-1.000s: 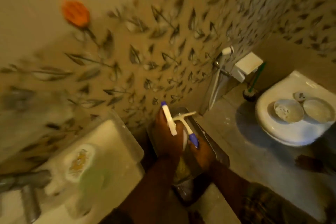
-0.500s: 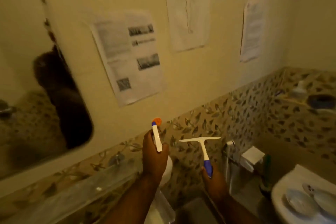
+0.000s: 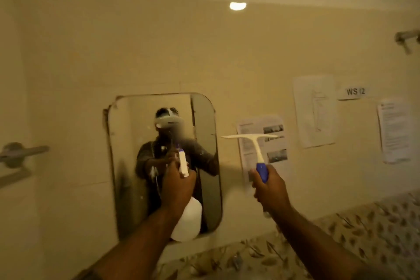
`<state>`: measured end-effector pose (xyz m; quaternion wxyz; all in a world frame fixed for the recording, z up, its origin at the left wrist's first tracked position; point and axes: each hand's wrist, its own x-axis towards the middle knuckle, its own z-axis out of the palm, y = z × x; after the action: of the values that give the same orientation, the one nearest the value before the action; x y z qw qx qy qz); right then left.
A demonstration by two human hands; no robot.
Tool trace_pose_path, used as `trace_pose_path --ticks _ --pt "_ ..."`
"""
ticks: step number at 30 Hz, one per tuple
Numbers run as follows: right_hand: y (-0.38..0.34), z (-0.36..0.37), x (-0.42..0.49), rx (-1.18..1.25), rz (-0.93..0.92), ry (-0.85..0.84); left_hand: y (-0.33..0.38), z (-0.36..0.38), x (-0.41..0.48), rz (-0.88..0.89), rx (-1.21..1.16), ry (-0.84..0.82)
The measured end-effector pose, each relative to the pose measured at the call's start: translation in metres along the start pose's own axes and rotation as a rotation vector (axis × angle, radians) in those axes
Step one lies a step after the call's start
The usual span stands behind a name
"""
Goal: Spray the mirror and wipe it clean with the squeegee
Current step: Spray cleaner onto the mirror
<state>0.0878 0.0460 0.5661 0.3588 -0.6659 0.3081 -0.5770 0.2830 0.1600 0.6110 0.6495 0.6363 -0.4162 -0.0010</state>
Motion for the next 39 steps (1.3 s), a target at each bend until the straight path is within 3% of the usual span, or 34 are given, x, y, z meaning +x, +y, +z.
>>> trace_pose_path --ticks 6,11,18,24,28,33,39 --pt "-0.083 0.061 0.039 0.133 -0.168 -0.116 0.021 -0.069 0.047 -0.002 0.106 0.116" --pt "-0.126 0.101 0.048 0.180 -0.223 -0.171 0.006 -0.090 0.060 -0.045 0.132 0.025" --pt "-0.132 0.145 0.053 0.213 -0.215 -0.235 -0.022 -0.117 0.044 -0.063 0.092 0.313" --pt "-0.128 0.161 0.055 0.235 -0.210 -0.165 -0.011 -0.151 0.072 0.066 0.180 0.308" --pt "-0.123 0.158 0.059 0.244 -0.229 -0.114 -0.002 -0.159 0.085 -0.008 0.197 0.344" --pt "-0.115 0.150 0.060 0.231 -0.231 -0.105 -0.071 -0.134 0.030 -0.228 0.159 0.191" --pt "-0.103 0.143 0.061 0.235 -0.244 -0.077 -0.120 -0.116 -0.018 -0.337 0.141 0.160"
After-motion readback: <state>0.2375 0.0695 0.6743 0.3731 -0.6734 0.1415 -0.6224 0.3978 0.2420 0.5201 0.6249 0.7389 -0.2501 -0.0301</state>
